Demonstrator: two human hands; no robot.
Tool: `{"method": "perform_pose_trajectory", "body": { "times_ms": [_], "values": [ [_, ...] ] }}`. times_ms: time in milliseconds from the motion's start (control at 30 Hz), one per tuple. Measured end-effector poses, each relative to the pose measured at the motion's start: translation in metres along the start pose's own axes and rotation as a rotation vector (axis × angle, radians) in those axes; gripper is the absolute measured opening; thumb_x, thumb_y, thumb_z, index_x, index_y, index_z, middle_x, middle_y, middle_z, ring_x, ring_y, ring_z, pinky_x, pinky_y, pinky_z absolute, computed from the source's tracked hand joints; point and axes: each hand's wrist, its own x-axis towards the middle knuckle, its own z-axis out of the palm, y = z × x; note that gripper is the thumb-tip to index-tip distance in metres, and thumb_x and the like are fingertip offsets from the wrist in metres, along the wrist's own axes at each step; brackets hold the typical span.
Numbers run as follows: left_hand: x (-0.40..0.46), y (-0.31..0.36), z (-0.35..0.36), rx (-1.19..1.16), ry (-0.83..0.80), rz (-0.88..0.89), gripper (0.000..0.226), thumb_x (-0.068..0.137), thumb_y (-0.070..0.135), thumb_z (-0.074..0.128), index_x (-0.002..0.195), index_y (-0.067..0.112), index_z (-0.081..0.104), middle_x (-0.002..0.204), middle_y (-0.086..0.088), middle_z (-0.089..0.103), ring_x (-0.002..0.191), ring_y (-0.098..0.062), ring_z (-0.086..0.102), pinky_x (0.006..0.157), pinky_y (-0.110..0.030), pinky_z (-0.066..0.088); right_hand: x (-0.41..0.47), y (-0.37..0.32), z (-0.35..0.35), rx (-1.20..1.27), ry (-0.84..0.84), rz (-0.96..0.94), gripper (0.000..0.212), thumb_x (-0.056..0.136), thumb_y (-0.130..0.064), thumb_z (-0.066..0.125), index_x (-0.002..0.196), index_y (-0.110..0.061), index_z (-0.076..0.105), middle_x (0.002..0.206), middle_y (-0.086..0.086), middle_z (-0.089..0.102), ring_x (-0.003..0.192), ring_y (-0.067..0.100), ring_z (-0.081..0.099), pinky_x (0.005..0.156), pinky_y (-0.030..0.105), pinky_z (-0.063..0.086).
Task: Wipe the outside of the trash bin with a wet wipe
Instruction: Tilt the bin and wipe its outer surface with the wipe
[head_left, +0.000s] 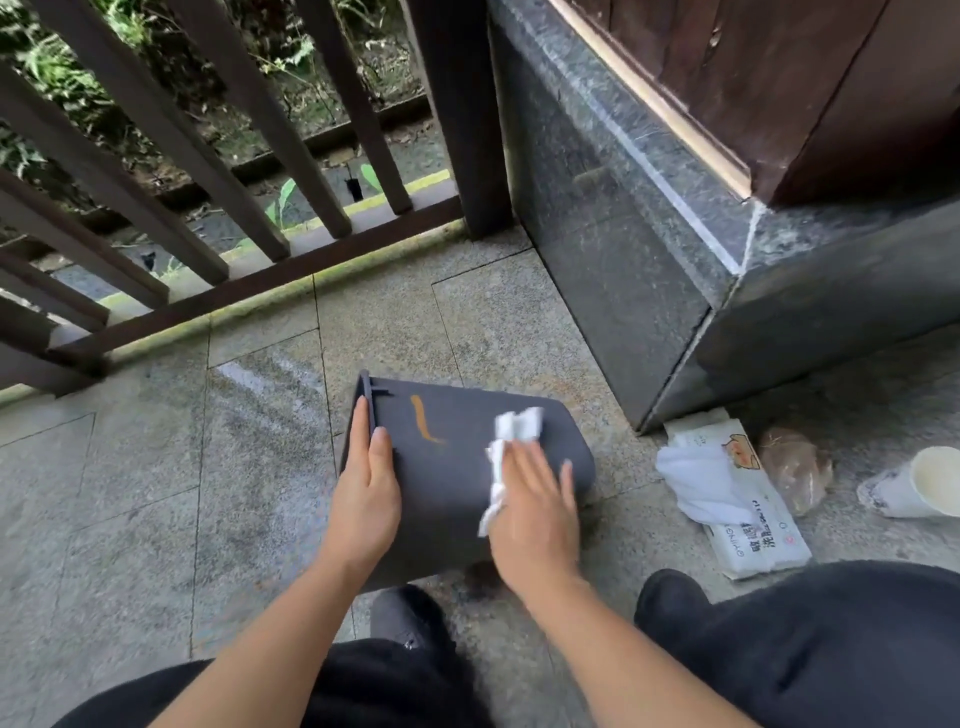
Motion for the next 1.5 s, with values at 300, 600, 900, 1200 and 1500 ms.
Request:
{"method": "perform_pose_trajectory", "body": {
  "times_ms": [300, 600, 900, 1200, 1500],
  "values": [
    [0.022, -0.021, -0.010, -0.193, 0.084, -0.111, 0.053, 0.099, 0.031, 0.030, 0.151, 0.032, 0.022, 0.138, 0.017, 0.040, 0.115, 0.006, 0.042, 0.092, -0.019, 0.030, 0.014, -0.027, 0.007, 0.133, -0.042, 0.016, 0.069, 0.085, 0.004, 0.040, 0.151, -0.011, 0.026, 0.162, 0.000, 0.015, 0.149, 0.013, 0.008, 0.121, 0.039, 0.007],
    [0.007, -0.002, -0.002, -0.223, 0.030, -0.070, 0.056, 0.103, 0.028, 0.033, 0.156, 0.029, 0.015, 0.098, 0.061, 0.036, 0.080, 0.038, 0.037, 0.069, 0.008, 0.025, 0.002, -0.058, -0.015, 0.042, -0.261, -0.443, 0.078, 0.081, -0.013, 0.031, 0.155, -0.020, 0.008, 0.161, -0.012, 0.002, 0.146, 0.000, -0.008, 0.120, 0.033, -0.004],
    [0.004, 0.023, 0.017, -0.179, -0.018, -0.071, 0.067, 0.096, 0.015, 0.037, 0.152, 0.041, 0.012, 0.067, 0.061, 0.036, 0.060, 0.032, 0.038, 0.058, 0.006, 0.028, 0.031, 0.000, -0.033, 0.074, -0.237, 0.187, 0.060, 0.094, -0.004, 0.031, 0.151, -0.020, 0.022, 0.159, -0.005, 0.024, 0.137, 0.027, 0.034, 0.107, 0.047, 0.035],
    [0.001, 0.034, 0.024, -0.235, 0.089, -0.140, 0.050, 0.102, 0.052, 0.031, 0.150, 0.047, 0.019, 0.100, 0.046, 0.033, 0.082, 0.037, 0.033, 0.069, 0.004, 0.026, 0.024, -0.048, -0.034, 0.247, -0.270, -0.365, 0.070, 0.088, -0.008, 0.039, 0.153, -0.025, 0.022, 0.158, -0.011, 0.026, 0.145, -0.003, 0.013, 0.122, 0.038, 0.001],
    [0.009, 0.031, 0.025, -0.170, 0.032, -0.191, 0.052, 0.096, 0.057, 0.037, 0.142, 0.064, 0.014, 0.108, 0.021, 0.046, 0.103, -0.001, 0.039, 0.083, -0.023, 0.027, 0.057, 0.032, -0.036, 0.141, -0.316, 0.405, 0.051, 0.097, -0.022, 0.037, 0.145, -0.037, 0.033, 0.142, 0.008, 0.048, 0.126, 0.038, 0.044, 0.103, 0.047, 0.038]
  ]
}}
